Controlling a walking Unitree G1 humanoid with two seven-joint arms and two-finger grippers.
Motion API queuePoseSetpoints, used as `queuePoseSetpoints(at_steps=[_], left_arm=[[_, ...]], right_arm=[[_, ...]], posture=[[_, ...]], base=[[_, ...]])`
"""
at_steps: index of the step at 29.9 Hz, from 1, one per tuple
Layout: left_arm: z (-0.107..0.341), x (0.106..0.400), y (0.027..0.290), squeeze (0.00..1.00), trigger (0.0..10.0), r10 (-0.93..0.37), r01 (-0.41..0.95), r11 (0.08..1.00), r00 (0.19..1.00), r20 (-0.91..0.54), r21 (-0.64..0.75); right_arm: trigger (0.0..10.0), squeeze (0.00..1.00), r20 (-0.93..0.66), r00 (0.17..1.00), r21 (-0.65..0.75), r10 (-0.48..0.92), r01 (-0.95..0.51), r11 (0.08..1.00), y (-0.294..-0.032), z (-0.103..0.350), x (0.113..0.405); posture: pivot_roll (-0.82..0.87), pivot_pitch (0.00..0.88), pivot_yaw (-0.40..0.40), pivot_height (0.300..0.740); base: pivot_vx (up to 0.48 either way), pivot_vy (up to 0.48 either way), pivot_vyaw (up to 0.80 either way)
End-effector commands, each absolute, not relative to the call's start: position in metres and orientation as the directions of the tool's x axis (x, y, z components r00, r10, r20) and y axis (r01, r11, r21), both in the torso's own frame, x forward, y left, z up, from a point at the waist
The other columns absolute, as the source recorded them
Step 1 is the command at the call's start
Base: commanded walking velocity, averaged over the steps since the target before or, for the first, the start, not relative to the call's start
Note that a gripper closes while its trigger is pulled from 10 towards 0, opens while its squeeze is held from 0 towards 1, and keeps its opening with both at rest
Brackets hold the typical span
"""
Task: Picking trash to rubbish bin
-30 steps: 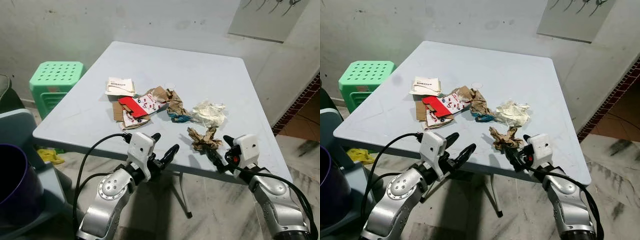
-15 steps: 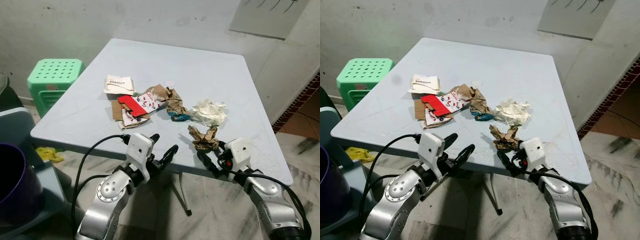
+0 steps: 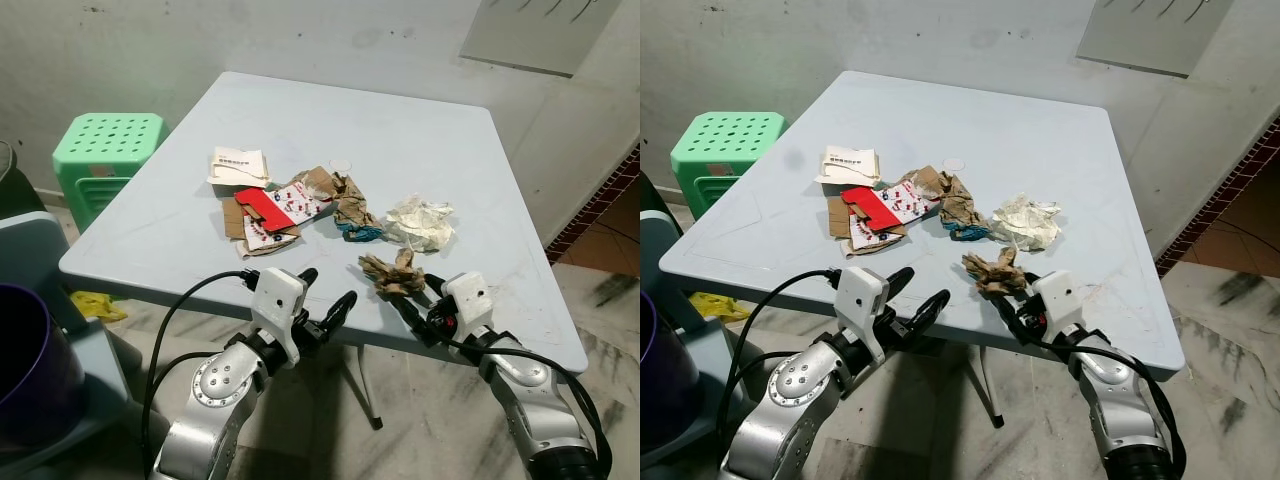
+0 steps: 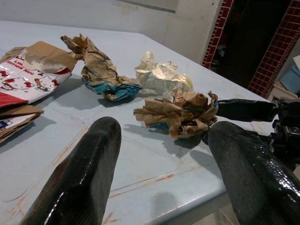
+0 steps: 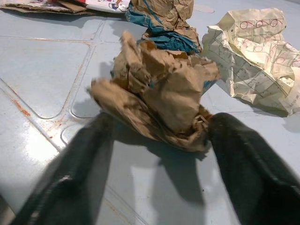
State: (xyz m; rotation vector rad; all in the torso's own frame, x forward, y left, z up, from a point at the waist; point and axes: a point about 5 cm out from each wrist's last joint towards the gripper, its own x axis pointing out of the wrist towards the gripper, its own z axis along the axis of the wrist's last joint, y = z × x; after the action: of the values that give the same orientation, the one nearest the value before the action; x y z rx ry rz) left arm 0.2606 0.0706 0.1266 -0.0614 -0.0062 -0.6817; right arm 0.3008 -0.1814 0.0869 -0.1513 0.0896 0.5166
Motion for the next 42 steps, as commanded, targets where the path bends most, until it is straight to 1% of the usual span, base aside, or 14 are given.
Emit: queuePoseSetpoints(at_steps=[1,16,28,30,37,41,42], left_arm=[[0.129,0.258,0.066,0.0,10.0,-0.642,0.643,0.764,0.766,0.034,-0.058],[0.129,0.258,0.067,0.0,10.0,-0.641,0.642,0.765,0.767,0.035,-0.052],[0.13,0.258,0.067,0.0,10.0,-0.636,0.637,0.769,0.771,0.034,-0.056],[0.13,0.259,0.068,0.0,10.0,-0.634,0.635,0.77,0.772,0.035,-0.058],[0.13,0.259,0.068,0.0,10.0,-0.629,0.63,0.774,0.777,0.037,-0.062],[0.13,0.259,0.069,0.0,10.0,-0.625,0.626,0.777,0.78,0.038,-0.062],[0.13,0.26,0.069,0.0,10.0,-0.624,0.625,0.778,0.78,0.038,-0.061]], right_arm=[[0.0,0.0,-0.134,0.866,-0.119,0.482,-0.497,0.86,-0.184,0.083,0.299],[0.0,0.0,-0.103,0.856,-0.122,0.507,-0.517,0.847,-0.186,0.084,0.296],[0.0,0.0,-0.041,0.852,-0.11,0.521,-0.522,0.846,-0.189,0.089,0.294],[0.0,0.0,-0.026,0.867,-0.096,0.498,-0.499,0.862,-0.191,0.092,0.297],[0.0,0.0,0.044,0.875,-0.046,0.482,-0.48,0.876,-0.197,0.103,0.3],[0.0,0.0,0.019,0.89,-0.027,0.456,-0.456,0.89,-0.2,0.103,0.304],[7.1,0.0,0.014,0.889,-0.007,0.458,-0.458,0.889,-0.2,0.103,0.306]], posture=[[0.03,0.116,-0.092,0.74],[0.03,0.107,-0.087,0.74],[0.03,0.113,-0.091,0.74],[0.02,0.117,-0.092,0.74],[0.03,0.125,-0.098,0.74],[0.03,0.125,-0.098,0.74],[0.03,0.125,-0.098,0.74]], base=[[0.0,0.0,0.0],[0.0,0.0,0.0],[0.0,0.0,0.0],[0.0,0.0,0.0],[0.0,0.0,0.0],[0.0,0.0,0.0],[0.0,0.0,0.0]])
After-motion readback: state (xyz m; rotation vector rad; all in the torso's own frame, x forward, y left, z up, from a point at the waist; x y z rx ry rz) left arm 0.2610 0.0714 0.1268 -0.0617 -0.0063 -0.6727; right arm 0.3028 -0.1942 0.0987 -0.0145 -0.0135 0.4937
